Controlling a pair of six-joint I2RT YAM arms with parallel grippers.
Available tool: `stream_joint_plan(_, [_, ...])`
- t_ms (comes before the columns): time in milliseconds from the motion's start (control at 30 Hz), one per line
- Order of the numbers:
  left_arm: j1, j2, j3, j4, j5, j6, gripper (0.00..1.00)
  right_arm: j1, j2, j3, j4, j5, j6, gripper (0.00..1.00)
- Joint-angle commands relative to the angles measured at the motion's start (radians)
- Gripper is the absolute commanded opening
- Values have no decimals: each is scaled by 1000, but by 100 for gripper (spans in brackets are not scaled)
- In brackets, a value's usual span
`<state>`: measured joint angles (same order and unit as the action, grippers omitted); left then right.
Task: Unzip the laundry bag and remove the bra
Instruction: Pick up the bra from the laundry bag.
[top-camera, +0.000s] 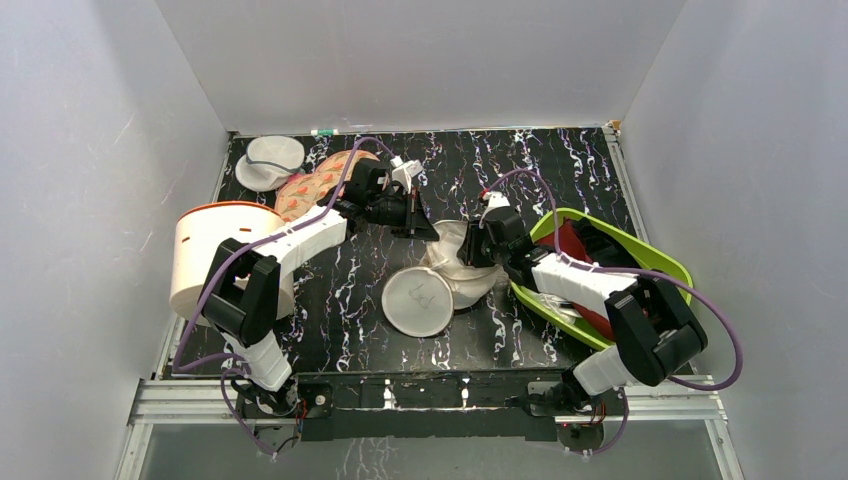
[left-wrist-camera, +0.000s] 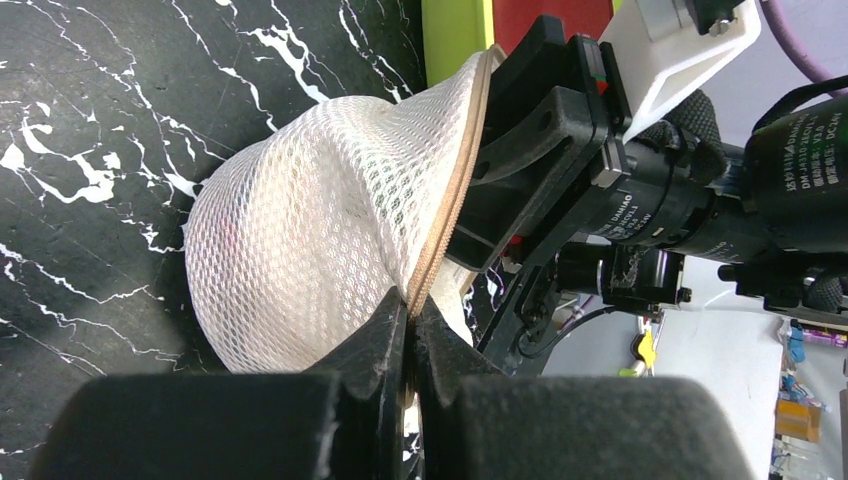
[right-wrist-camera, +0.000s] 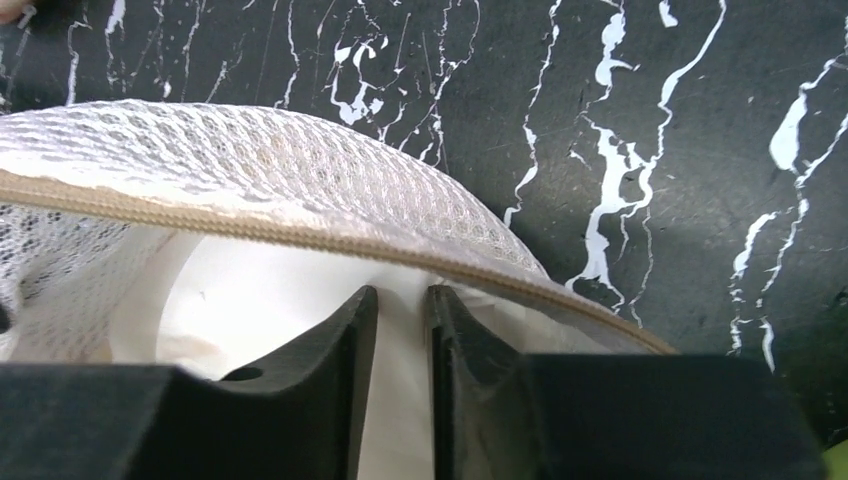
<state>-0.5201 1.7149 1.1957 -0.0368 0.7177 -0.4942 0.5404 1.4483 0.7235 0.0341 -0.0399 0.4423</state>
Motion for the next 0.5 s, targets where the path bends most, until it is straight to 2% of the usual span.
stream_joint_plan(0, [-1,-31,19,-26,-12,23,0,-3,-34,39,37,-21,-13,16])
stream_joint_plan(100, [0,-16,35,-74,-62,34,0,-3,-59,56,2,-28,-17,1])
stream_joint_plan(467, [-1,7,56,-125,-109,54,0,-3,-108,75,-28,-91,-29,0])
